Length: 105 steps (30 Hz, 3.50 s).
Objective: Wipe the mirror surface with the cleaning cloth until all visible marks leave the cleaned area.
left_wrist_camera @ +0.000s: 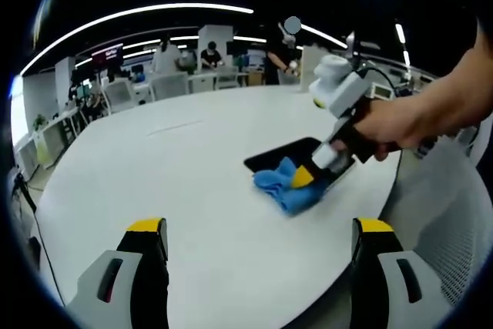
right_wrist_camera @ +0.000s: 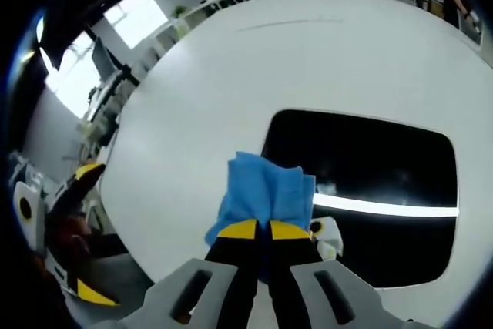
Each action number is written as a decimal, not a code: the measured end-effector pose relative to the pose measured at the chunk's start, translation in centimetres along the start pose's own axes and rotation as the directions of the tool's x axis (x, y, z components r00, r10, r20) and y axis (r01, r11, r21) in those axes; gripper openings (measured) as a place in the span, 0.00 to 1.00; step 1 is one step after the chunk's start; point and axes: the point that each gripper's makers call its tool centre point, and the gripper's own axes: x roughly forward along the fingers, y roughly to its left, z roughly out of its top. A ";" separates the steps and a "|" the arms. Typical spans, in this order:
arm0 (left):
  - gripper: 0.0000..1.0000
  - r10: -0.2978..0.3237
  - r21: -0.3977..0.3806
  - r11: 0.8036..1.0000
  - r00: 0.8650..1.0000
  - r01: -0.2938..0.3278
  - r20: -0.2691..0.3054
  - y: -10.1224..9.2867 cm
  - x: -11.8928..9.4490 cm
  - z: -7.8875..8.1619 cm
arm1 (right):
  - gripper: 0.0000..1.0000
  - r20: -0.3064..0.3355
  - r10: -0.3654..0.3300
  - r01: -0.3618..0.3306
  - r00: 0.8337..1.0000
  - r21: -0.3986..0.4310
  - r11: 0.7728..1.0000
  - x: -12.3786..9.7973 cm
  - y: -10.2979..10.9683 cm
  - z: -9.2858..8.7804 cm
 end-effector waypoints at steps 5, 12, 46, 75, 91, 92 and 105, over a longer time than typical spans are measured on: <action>0.99 0.006 -0.004 1.000 1.000 -0.006 0.007 0.1 0.0 0.1 | 0.00 -0.001 -0.009 0.009 1.000 -0.002 1.000 0.3 -0.1 0.7; 0.99 0.010 -0.005 1.000 1.000 -0.010 0.009 0.2 -0.1 0.2 | 0.00 -0.010 -0.010 0.010 1.000 -0.005 1.000 1.1 -0.7 2.1; 0.99 0.028 -0.031 0.999 1.000 -0.028 -0.004 0.7 -0.1 -0.2 | 0.00 -0.009 -0.022 0.021 1.000 -0.041 0.999 3.3 -2.8 7.6; 0.99 0.040 -0.026 0.999 0.999 -0.041 -0.013 0.9 -0.1 -0.4 | 0.00 -0.034 -0.015 0.013 0.999 -0.068 0.998 3.1 -4.7 8.3; 0.99 0.034 -0.020 0.999 0.999 -0.034 -0.013 0.5 -0.1 -0.3 | 0.00 -0.044 -0.042 0.040 0.998 -0.043 0.998 2.1 -6.9 7.8; 0.99 0.035 -0.021 0.999 0.999 -0.035 -0.014 0.6 -0.1 -0.3 | 0.00 -0.042 -0.043 0.041 0.998 -0.039 0.998 2.2 -7.0 7.8; 0.99 0.039 -0.018 0.999 0.999 -0.039 -0.013 0.7 -0.1 -0.3 | 0.00 -0.015 -0.059 0.058 0.998 -0.016 0.998 2.0 -6.6 7.3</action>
